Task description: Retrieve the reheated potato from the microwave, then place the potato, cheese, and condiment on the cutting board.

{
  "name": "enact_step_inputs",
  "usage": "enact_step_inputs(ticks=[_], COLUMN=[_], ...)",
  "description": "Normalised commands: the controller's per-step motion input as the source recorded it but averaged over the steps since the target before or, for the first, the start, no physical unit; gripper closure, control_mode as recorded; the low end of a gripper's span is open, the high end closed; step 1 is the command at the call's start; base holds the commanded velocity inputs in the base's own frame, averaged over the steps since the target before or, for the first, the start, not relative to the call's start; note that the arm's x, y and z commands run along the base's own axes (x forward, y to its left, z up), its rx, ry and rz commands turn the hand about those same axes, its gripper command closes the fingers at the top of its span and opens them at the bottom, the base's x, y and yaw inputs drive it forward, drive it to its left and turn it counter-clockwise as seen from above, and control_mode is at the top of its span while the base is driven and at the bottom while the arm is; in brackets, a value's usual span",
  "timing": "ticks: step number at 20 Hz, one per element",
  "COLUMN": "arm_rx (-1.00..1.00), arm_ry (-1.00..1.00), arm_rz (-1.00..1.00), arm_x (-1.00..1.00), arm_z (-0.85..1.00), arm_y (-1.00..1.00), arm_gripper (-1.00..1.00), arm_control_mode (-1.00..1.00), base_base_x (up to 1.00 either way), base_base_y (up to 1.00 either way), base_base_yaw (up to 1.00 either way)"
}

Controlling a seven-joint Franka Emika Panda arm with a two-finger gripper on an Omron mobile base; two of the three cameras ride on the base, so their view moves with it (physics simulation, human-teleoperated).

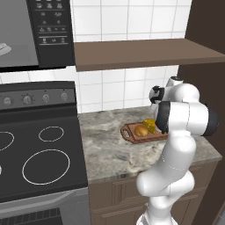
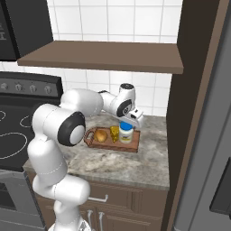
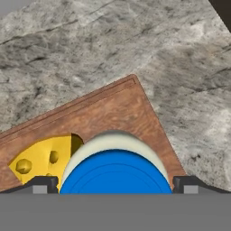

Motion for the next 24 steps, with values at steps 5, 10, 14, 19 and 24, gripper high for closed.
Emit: enact_step_inputs(ticks=[5, 10, 14, 19, 24], arm_rx=[0.00, 0.00, 0.00, -0.04, -0.03], arm_ry=[0.00, 0.00, 0.00, 0.00, 0.00], arm_rz=[0.00, 0.00, 0.03, 0.00, 0.00], arm_x=[0.03, 0.03, 0.04, 0.00, 0.03], arm_z=[-0.01, -0.02, -0.13, -0.23, -0.28], arm_y=[0.00, 0.10, 0.13, 0.10, 0.00], arm_gripper=[-1.00, -1.00, -1.00, -1.00, 1.00], arm_control_mode=[-1.00, -1.00, -1.00, -1.00, -1.00], base_base_x=[0.00, 0.00, 0.00, 0.00, 0.00], base_base_y=[0.00, 0.00, 0.00, 0.00, 0.00], base_base_yaw=[0.00, 0.00, 0.00, 0.00, 0.00])
